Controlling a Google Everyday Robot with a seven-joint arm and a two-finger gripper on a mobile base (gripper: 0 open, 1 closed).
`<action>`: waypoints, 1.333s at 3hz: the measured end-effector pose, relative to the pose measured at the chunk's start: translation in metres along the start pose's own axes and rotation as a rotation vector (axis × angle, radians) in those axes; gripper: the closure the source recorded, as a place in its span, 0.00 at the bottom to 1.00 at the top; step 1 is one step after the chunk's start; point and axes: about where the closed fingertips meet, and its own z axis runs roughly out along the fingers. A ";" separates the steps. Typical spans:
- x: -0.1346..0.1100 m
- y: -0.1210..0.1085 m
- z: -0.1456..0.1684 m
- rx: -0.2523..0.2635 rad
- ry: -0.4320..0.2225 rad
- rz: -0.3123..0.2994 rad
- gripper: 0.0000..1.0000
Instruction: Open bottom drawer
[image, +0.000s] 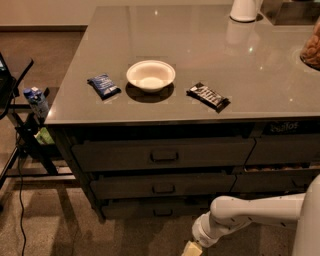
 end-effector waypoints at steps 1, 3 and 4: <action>0.004 -0.048 0.040 0.005 -0.051 0.017 0.00; 0.001 -0.064 0.052 0.038 -0.085 0.038 0.00; -0.006 -0.096 0.062 0.103 -0.120 0.051 0.00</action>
Offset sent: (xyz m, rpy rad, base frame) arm 0.0602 -0.0050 -0.0774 0.0484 -0.0202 -0.0459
